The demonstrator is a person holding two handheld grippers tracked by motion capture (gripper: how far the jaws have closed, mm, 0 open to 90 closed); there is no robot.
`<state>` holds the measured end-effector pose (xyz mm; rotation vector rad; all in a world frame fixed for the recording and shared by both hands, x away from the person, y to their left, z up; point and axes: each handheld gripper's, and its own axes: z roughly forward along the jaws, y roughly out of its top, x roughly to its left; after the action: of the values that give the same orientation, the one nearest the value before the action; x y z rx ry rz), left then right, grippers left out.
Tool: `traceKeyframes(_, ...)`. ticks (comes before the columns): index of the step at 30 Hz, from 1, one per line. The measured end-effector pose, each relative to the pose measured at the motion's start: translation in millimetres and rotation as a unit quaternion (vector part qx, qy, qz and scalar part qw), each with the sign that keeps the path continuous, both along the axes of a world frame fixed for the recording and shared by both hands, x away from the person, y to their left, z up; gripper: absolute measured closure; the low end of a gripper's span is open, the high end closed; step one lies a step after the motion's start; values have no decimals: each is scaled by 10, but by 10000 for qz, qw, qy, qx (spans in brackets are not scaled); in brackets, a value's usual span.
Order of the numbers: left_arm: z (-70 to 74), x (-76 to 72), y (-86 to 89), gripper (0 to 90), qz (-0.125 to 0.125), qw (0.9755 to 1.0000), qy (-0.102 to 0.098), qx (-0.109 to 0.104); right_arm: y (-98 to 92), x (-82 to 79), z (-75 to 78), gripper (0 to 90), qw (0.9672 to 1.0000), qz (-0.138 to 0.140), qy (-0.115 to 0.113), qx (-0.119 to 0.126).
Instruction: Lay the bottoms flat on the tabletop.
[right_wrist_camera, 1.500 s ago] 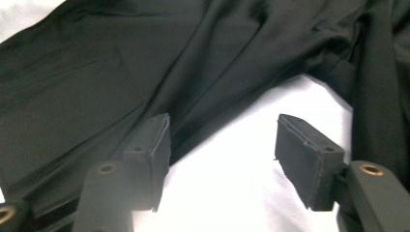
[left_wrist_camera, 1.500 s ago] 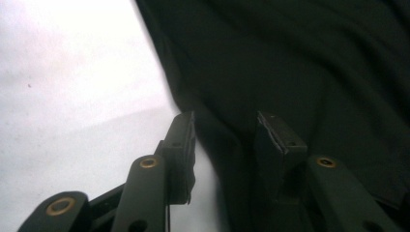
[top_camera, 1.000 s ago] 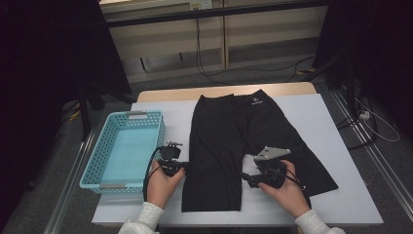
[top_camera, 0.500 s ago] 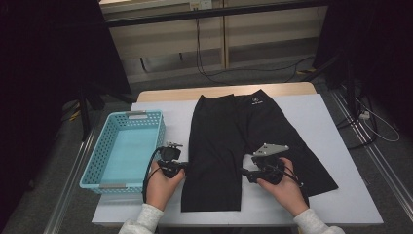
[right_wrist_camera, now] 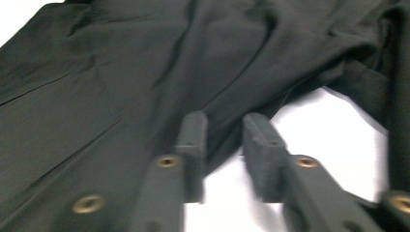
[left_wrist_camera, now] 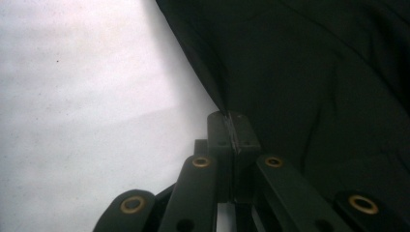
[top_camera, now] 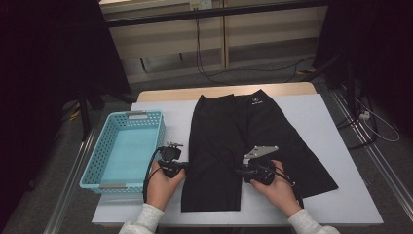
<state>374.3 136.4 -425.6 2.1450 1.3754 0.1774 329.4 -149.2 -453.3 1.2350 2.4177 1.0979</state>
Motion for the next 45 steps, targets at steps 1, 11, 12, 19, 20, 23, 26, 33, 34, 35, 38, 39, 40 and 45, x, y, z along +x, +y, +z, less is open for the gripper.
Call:
traceKeyframes(1, -3, -1, 2, 895, -13, 10000, -4, 22, 5, -4, 2, 806, 10000, 31, 29, 23)
traceKeyframes(11, -23, 10, 18, 895, 68, 9998, -26, 161, 6, -28, 15, 887, 9998, 63, 151, 116)
traceKeyframes(12, -18, 11, 18, 896, 71, 9998, -42, 180, -1, -32, 17, 887, 9998, 56, 168, 125)
traceKeyframes(19, -3, 5, 29, 896, 115, 9997, -56, 201, -102, -61, 57, 899, 9999, 21, 112, -8)
traceKeyframes(20, -5, 9, 30, 897, 83, 9997, -25, 236, -119, -60, 58, 898, 9999, -14, 114, 21)
traceKeyframes(23, -12, 14, 33, 896, 103, 9998, -16, 193, -160, -59, 49, 900, 9999, -44, 145, 16)
traceKeyframes(26, -17, 16, 36, 896, 107, 9999, 5, 122, -187, -53, 52, 900, 9999, -65, 148, -15)
traceKeyframes(33, -22, 24, 31, 894, 105, 9998, 28, 144, -71, -67, 92, 745, 10000, -27, -9, -83)
traceKeyframes(34, -25, 25, 26, 894, 119, 9998, 22, 161, -57, -64, 90, 707, 10000, -87, 6, -37)
traceKeyframes(35, -31, 28, 20, 894, 109, 9998, 31, 179, -45, -54, 82, 650, 9999, -113, 12, -75)
traceKeyframes(38, -68, 43, 34, 892, 102, 9998, 79, 182, -1, -27, 29, 576, 9997, -159, 60, -179)
traceKeyframes(39, -70, 45, 43, 891, 126, 9998, 87, 142, 9, -28, 27, 583, 9996, -126, 17, -233)
traceKeyframes(40, -67, 46, 48, 890, 131, 9998, 89, 146, 22, -31, 33, 627, 9993, -97, -36, -365)
traceKeyframes(45, -60, 40, 42, 892, 120, 9997, 114, 185, 22, -18, 22, 878, 9997, 32, -1, -240)
